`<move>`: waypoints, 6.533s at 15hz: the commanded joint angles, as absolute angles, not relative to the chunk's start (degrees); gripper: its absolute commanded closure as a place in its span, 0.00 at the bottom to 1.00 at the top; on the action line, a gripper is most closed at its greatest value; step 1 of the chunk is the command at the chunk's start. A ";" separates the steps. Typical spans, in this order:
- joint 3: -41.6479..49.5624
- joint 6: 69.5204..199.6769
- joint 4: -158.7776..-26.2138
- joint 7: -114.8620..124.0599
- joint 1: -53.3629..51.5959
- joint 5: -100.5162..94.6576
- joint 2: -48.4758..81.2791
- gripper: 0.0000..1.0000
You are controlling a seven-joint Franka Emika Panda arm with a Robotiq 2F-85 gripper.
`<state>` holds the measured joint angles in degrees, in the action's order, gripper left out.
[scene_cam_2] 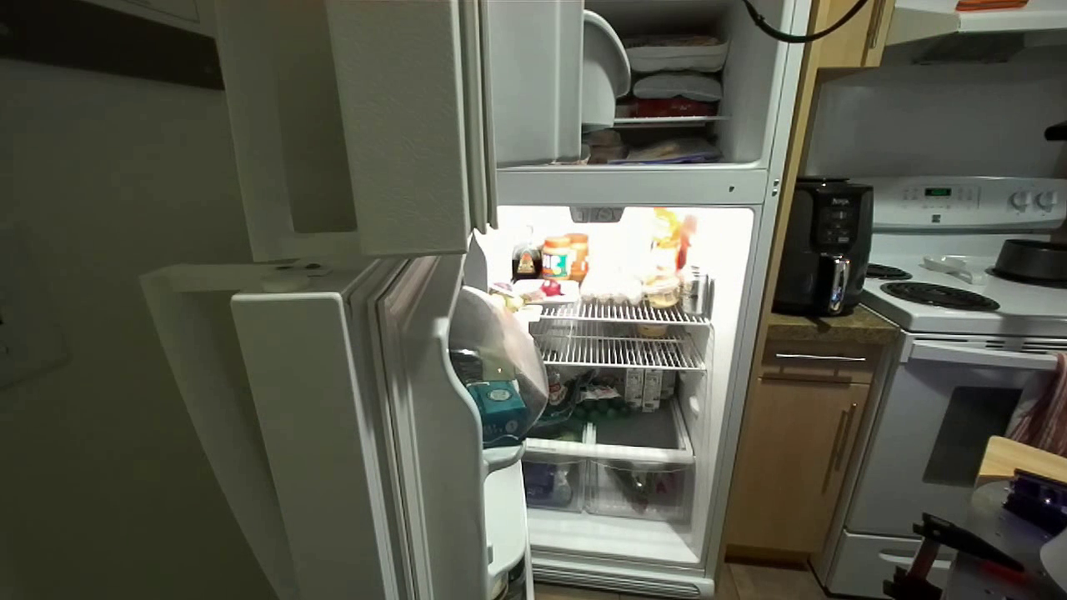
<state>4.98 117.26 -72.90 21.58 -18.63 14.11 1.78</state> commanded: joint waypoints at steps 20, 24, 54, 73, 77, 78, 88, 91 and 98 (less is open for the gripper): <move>5.60 121.72 -73.47 32.55 -19.42 9.24 4.40 0.00; 5.63 120.37 -74.01 32.62 -19.27 9.68 4.32 0.00; 12.76 115.88 -73.75 31.36 -17.82 -0.98 -3.79 0.00; 9.02 113.13 -74.64 28.80 -19.07 -4.53 -11.41 0.00; 8.54 110.06 -76.50 29.58 -19.45 -5.87 -14.60 0.00; 8.43 109.09 -76.78 29.71 -19.44 -5.79 -15.25 0.00; 5.79 102.33 -83.31 31.16 -19.38 -6.07 -21.58 0.00; 5.93 98.81 -84.43 30.79 -19.41 -5.00 -22.95 0.00; -2.03 91.75 -86.90 27.81 -5.12 1.62 -26.14 0.00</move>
